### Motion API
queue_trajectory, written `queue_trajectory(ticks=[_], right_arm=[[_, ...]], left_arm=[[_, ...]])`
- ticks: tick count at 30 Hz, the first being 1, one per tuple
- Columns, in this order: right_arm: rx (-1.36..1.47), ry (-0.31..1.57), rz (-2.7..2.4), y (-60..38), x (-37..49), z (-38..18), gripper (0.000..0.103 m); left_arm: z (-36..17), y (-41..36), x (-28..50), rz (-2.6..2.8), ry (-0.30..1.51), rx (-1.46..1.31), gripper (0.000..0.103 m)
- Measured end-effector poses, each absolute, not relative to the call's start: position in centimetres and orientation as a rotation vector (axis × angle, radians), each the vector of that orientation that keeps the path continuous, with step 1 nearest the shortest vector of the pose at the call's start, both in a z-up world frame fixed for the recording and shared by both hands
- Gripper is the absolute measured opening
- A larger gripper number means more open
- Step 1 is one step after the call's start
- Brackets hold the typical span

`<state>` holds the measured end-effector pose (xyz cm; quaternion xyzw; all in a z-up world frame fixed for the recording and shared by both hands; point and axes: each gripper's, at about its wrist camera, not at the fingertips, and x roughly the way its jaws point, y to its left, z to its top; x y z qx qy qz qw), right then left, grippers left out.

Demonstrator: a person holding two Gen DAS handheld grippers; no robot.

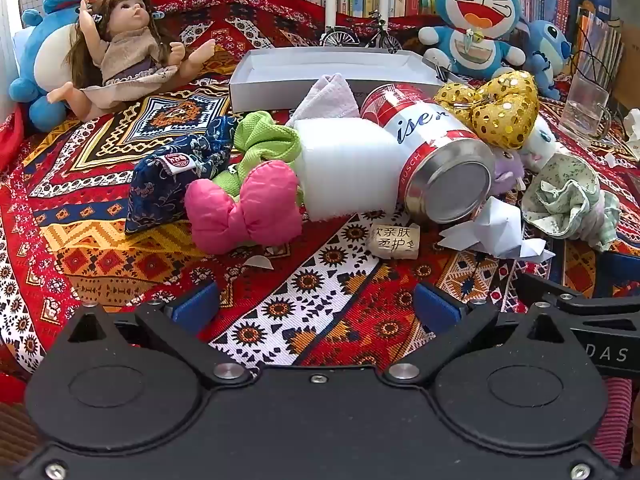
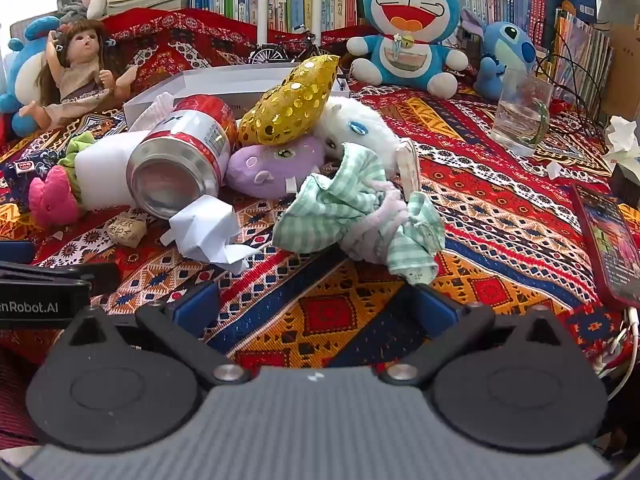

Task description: Organize soft objects

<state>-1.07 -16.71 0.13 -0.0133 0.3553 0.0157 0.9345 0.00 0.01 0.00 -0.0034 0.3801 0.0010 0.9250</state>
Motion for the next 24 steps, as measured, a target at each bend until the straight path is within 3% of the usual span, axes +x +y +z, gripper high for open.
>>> queue_trajectory(ticks=[24], right_arm=[[-0.029,0.735,0.032,-16.70,-0.95,0.17,0.103]], left_arm=[[-0.01,-0.01,0.00,0.005,0.781,-0.001,0.103]])
